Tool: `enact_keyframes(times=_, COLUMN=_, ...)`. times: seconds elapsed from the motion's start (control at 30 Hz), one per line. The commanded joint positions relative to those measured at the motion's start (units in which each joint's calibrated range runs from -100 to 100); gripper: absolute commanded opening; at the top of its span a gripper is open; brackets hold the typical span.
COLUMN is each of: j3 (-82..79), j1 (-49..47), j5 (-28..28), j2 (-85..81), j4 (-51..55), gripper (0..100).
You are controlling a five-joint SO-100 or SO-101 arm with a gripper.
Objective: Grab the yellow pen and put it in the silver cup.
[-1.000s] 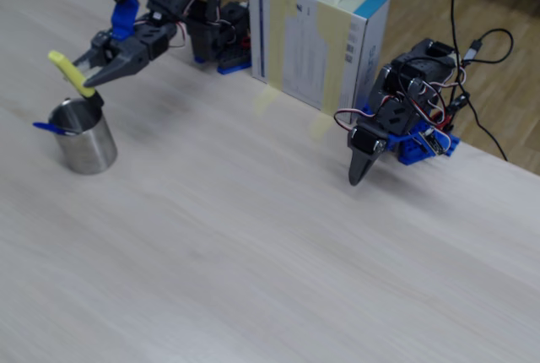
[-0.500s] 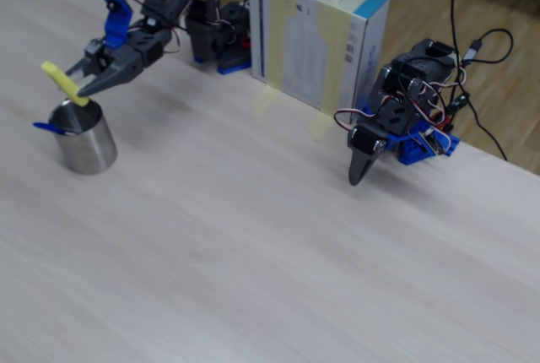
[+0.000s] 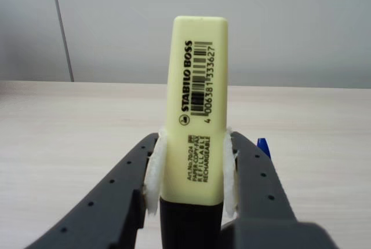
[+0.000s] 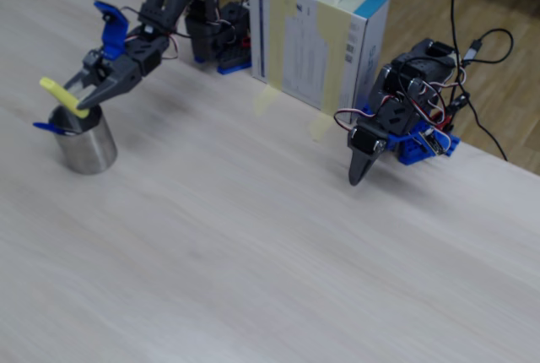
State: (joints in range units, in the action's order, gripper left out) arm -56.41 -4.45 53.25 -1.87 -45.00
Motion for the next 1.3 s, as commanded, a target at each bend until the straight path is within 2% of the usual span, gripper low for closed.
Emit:
enact_keyframes(times=0.0, j3=2.5, j1=-0.06, j5=-0.13, j2=0.26, j4=-0.89, gripper=4)
enact_keyframes(times=0.6, j3=-2.2, j1=1.75, j5=-0.34, j2=1.17, j4=-0.89, gripper=4)
enact_keyframes(times=1.27, j3=4.22, j1=3.73, j5=-0.44, j2=2.33, j4=-0.97, gripper=4)
